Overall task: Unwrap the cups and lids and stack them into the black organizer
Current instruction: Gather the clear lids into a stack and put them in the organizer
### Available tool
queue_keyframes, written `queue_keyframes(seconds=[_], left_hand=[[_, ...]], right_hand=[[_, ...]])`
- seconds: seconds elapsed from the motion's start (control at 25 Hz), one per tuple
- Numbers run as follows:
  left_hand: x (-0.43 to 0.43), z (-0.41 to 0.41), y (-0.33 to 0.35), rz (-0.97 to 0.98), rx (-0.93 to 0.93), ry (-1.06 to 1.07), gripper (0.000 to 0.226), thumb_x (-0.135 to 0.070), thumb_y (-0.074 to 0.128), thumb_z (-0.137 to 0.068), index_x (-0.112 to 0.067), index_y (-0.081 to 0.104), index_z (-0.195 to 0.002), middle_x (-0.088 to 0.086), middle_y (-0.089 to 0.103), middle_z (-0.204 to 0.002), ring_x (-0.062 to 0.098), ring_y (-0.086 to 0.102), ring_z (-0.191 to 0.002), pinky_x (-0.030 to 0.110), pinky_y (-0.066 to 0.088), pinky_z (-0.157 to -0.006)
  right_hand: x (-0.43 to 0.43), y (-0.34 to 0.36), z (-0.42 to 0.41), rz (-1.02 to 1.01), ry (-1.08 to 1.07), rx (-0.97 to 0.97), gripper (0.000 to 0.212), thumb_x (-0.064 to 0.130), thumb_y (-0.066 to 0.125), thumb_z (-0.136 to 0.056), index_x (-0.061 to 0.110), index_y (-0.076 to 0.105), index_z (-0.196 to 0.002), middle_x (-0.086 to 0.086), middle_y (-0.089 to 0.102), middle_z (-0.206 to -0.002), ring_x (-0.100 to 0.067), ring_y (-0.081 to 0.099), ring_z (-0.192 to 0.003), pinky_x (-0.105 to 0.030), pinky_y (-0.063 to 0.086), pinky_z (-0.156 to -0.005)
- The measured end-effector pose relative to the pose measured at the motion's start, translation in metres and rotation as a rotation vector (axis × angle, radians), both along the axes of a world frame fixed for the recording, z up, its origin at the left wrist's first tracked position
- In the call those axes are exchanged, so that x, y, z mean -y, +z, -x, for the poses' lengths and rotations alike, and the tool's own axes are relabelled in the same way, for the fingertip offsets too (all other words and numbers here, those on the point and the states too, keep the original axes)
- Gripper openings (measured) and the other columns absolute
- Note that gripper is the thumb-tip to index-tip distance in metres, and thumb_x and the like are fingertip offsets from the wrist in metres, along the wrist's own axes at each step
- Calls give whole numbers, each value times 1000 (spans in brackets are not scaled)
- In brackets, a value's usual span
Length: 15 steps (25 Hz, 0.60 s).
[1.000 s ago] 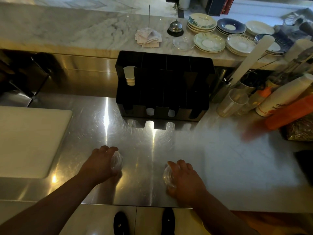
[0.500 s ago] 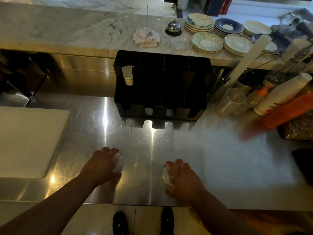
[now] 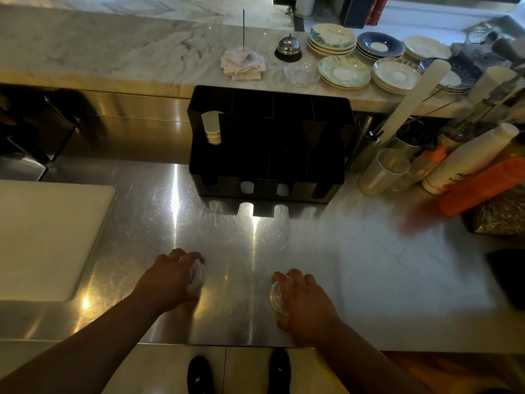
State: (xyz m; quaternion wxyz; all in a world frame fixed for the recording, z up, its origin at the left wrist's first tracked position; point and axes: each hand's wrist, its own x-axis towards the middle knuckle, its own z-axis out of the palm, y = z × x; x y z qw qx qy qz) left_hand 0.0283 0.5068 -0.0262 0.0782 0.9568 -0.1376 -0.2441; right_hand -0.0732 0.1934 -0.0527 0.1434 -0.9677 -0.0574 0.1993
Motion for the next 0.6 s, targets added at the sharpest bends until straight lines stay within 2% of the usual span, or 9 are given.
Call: queue_keyframes(seconds=[0.24,0.6], left_hand=[[-1,-2,-3,-4,7,-4,98,-57,85,-63,-35,40,-147,4,46,-143,32,47,-122,39,48,-95],[-34,3,7,48,53,106,97,-63,81,-62,-38,40,-147,1,46,-144,29,47,-122,42,52,-93]], right_hand=[[-3,-2,-4,47,0,1,89,52,71,-72,34,28,-148,-3,38,-143,-26,42,-120,-39,48,-94],[-16,-1,-27,77,32,36,91,60,69,-63,36,32,-143,-2,43,-135,-24,45,-112,-37,49,-87]])
